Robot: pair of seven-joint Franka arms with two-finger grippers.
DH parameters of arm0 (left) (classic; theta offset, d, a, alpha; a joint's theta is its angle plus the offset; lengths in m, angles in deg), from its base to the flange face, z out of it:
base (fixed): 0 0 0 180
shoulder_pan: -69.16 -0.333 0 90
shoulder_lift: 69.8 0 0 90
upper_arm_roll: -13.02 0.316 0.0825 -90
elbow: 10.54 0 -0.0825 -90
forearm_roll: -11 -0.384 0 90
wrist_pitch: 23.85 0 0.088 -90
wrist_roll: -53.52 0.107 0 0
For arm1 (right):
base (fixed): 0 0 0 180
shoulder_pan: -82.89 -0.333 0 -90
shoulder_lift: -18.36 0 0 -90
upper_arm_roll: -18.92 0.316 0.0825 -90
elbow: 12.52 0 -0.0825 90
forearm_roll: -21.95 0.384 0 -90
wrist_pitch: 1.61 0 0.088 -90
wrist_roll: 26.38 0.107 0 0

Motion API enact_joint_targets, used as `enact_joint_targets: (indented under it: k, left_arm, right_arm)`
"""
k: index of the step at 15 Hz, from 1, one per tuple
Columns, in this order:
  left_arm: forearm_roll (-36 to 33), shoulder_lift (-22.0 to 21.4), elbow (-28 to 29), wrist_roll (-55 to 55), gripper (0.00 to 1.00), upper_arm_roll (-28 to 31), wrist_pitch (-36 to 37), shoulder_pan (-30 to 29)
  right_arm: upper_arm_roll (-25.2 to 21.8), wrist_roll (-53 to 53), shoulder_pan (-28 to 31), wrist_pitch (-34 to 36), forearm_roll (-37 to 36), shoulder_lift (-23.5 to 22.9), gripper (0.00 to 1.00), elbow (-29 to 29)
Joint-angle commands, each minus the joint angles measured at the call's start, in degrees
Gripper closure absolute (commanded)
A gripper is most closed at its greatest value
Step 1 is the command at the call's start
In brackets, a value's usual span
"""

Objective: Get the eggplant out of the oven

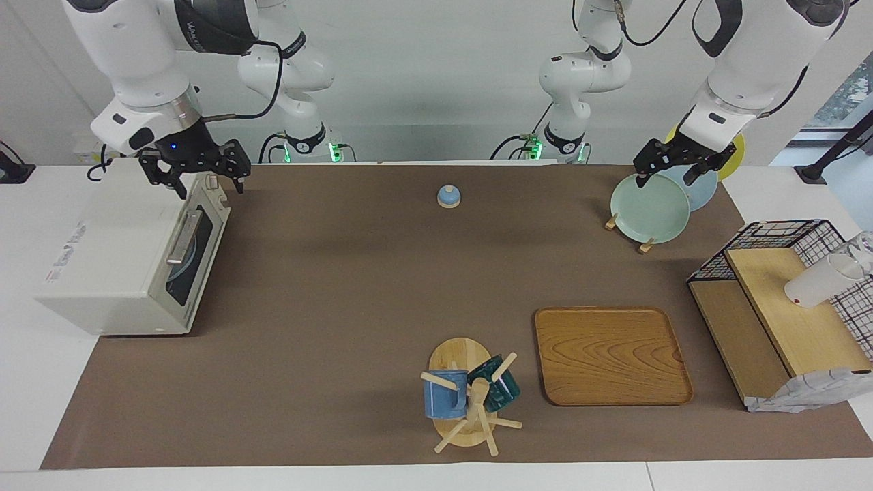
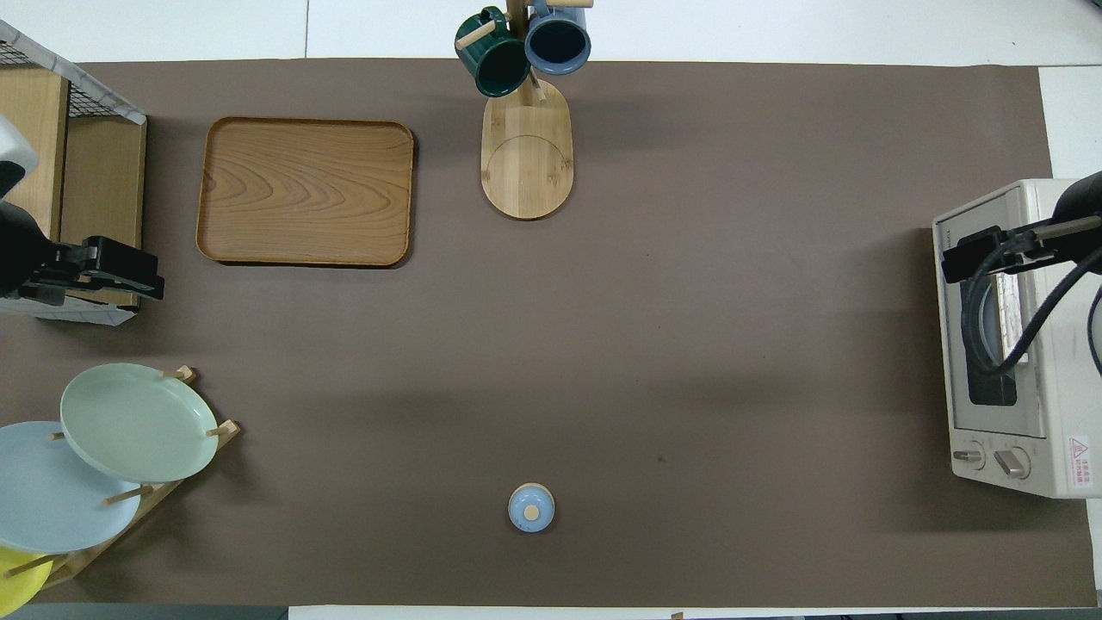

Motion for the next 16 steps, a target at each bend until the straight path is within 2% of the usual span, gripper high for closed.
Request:
enact_joint_targets:
  k: [1,2,9,11,16]
  left_arm:
    - [-0.02,-0.78,0.25,0.39,0.00,0.46,0.49,0.32]
    - [-0.02,-0.78,0.25,0.39,0.00,0.46,0.49,0.32]
    - [-0.02,-0.78,0.25,0.39,0.00,0.46,0.49,0.32]
    - [-0.02,-0.78,0.25,0.39,0.00,0.46,0.49,0.32]
    - [-0.02,-0.78,0.25,0.39,0.00,0.46,0.49,0.32]
  right_arm:
    - [0.08,0.06,0.35,-3.15,1.44,1.34,0.82,3.03]
    - [0.08,-0.20,0.70,-4.29,1.44,2.30,1.00,4.96]
    - [-0.71,-2.23,5.70,-15.10,0.30,7.67,1.00,18.94]
    - [-0.71,-2.58,8.25,-19.31,-0.05,7.76,1.00,22.10]
    - [-0.71,-2.14,8.61,-23.99,-5.92,5.74,1.00,25.55]
